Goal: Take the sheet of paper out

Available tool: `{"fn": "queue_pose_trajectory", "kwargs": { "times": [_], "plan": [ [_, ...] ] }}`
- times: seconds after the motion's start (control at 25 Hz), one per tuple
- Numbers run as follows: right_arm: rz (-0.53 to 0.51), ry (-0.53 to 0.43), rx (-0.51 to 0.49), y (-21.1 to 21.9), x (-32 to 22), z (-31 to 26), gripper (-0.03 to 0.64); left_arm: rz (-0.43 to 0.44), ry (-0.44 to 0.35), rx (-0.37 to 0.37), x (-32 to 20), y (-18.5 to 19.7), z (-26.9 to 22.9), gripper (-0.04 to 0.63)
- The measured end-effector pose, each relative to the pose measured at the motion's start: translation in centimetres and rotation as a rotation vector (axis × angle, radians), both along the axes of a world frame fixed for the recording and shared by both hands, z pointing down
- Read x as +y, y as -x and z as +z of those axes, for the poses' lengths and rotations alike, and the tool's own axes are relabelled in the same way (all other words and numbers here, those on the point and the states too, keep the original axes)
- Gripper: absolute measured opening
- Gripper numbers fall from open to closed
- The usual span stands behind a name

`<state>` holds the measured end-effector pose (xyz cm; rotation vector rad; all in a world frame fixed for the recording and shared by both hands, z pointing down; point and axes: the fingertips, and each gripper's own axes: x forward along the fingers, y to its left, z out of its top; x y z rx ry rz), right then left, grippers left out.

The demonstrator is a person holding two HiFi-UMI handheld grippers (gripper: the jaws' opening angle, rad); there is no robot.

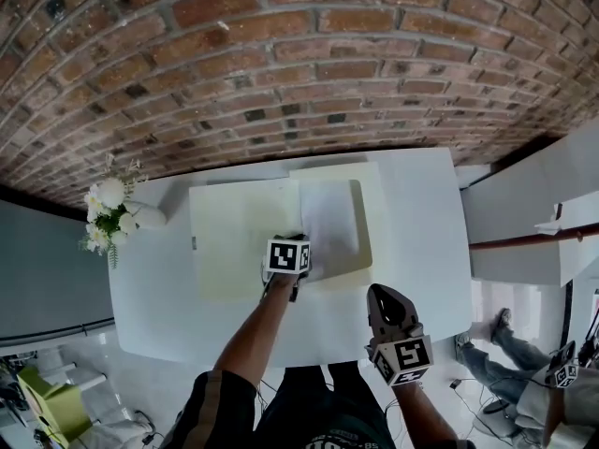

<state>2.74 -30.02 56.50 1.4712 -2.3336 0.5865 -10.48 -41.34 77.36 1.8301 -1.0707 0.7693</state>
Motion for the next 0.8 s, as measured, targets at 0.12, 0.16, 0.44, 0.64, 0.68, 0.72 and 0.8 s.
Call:
{"fn": "queue_pose_trajectory", "kwargs": {
  "times": [0.12,0.16,0.44,0.64,0.68,0.72,0.8],
  "plan": [
    [-0.005,0.007,-0.001,0.2,0.3,0.1,0.071,-0.022,-0.005,0.028,0.0,0.2,0.0,0.012],
    [-0.006,0.010,-0.004,0.3,0.5,0.2,0.071,-0.034,-0.004,0.046,0.0,0.3,0.0,0.011],
    [-0.012,0.021,-0.010,0.7,1.1,0.5,0.071,-0.074,-0.023,0.093,-0.1,0.5,-0.7,0.009],
    [-0.018,0.015,-0.010,0.7,1.0,0.4,0.069,-0.094,-0.042,0.120,-0.2,0.8,-1.5,0.009],
    [-0.020,0.014,-0.011,0.8,1.0,0.4,0.071,-0.098,-0.047,0.126,-0.1,0.9,-1.6,0.009],
    [-0.022,0.014,-0.011,0.8,1.0,0.3,0.071,-0.102,-0.051,0.130,-0.1,1.0,-1.8,0.009],
    [-0.028,0.012,-0.013,1.1,1.0,0.2,0.071,-0.108,-0.057,0.134,0.0,1.4,-2.1,0.009]
  ]
}}
